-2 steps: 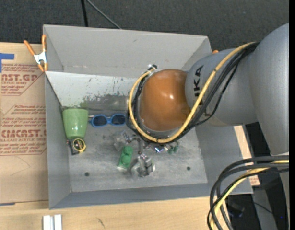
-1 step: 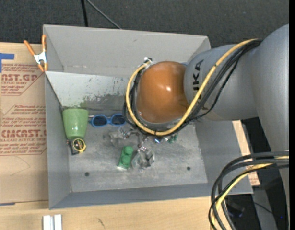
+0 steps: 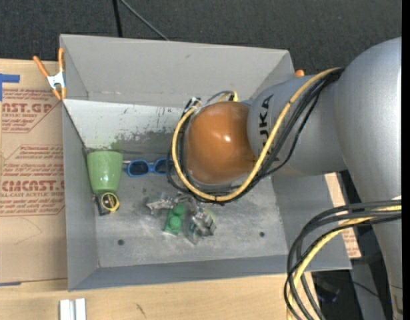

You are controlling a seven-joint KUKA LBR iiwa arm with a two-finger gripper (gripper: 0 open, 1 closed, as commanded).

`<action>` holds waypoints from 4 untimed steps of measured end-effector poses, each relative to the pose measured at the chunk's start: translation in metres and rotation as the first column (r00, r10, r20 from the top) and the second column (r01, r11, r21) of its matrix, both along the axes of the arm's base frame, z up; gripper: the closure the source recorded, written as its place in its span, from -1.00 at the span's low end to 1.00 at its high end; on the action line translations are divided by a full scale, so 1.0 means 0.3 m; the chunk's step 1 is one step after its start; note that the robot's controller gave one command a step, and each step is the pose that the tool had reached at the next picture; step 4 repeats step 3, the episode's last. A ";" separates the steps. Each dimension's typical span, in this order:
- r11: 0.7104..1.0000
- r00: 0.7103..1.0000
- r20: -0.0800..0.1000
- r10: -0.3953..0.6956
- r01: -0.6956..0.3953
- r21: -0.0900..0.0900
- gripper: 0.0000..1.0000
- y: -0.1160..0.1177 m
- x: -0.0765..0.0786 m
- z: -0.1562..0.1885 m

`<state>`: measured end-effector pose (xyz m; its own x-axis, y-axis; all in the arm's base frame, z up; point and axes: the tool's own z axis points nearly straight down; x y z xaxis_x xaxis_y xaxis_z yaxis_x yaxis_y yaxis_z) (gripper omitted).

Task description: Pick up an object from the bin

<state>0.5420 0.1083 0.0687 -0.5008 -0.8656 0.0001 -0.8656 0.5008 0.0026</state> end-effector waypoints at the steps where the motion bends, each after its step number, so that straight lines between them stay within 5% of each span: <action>1: 1.000 1.000 -0.001 -0.002 0.002 0.003 -1.00 0.004 -0.001 -0.001; 2: 1.000 1.000 0.001 -0.002 0.002 0.002 1.00 0.002 0.002 0.003; 3: 1.000 1.000 0.011 -0.004 0.004 0.002 1.00 0.008 0.008 0.334; 4: 1.000 1.000 0.011 -0.004 0.004 0.002 1.00 0.008 0.008 0.334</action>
Offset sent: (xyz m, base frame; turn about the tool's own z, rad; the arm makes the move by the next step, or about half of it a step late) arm 0.0000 0.0000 0.0000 0.0000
